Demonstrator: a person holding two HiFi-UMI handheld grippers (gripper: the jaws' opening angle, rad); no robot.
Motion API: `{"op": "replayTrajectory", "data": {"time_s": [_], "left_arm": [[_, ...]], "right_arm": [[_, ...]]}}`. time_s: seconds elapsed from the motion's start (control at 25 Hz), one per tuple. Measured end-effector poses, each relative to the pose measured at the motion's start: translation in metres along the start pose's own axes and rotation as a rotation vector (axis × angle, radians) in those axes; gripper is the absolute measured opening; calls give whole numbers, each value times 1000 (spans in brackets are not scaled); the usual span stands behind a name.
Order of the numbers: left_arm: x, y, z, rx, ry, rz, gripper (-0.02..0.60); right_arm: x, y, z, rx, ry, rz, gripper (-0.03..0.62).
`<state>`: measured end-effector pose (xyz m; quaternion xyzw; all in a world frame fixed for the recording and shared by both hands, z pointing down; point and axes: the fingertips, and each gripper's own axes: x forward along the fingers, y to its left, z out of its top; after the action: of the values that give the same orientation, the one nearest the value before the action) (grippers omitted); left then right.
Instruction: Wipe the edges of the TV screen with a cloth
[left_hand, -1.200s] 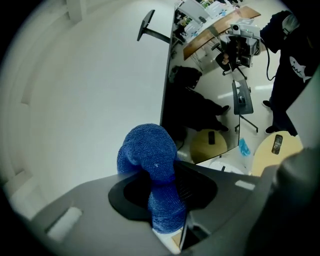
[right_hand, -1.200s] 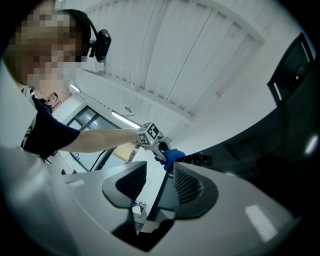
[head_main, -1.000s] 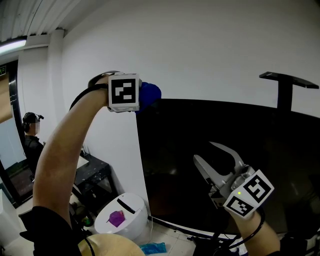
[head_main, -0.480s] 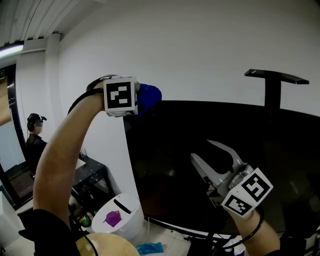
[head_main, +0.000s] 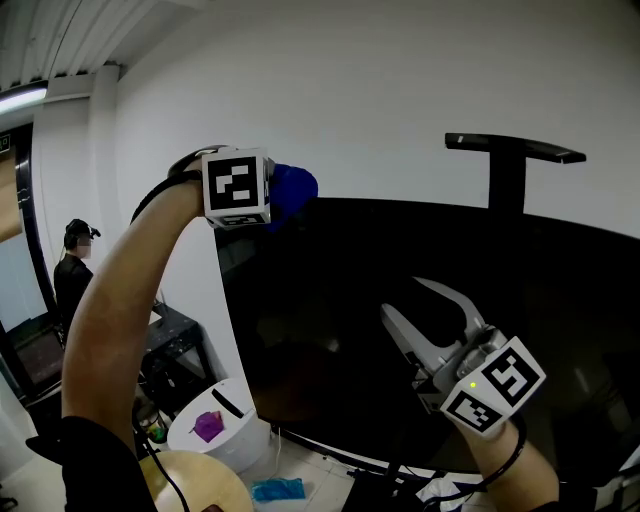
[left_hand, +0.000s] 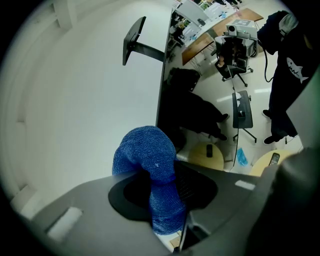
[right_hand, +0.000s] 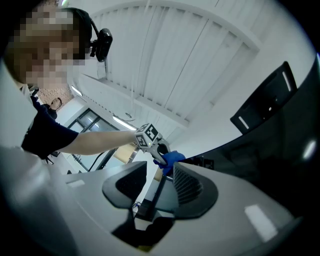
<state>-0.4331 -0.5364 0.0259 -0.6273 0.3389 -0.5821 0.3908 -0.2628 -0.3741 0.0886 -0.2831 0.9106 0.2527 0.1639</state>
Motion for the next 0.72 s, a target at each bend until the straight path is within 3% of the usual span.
{"op": "replayTrajectory", "data": {"time_s": [0.2, 0.36, 0.48, 0.64, 0.72], "left_arm": [[-8, -4, 33, -11, 11, -2, 109], [-13, -8, 65, 2, -37, -10, 109], [-18, -6, 72, 23, -14, 4, 110], [-23, -14, 100, 60, -106, -17, 109], [-24, -15, 107, 69, -114, -16, 109]], "right_arm": [[-25, -15, 16, -16, 5, 4, 170], [-40, -24, 21, -12, 18, -7, 172], [-47, -26, 20, -13, 33, -28, 172], [-56, -26, 18, -15, 55, -77, 170], [-59, -25, 18, -20, 63, -95, 170]]}}
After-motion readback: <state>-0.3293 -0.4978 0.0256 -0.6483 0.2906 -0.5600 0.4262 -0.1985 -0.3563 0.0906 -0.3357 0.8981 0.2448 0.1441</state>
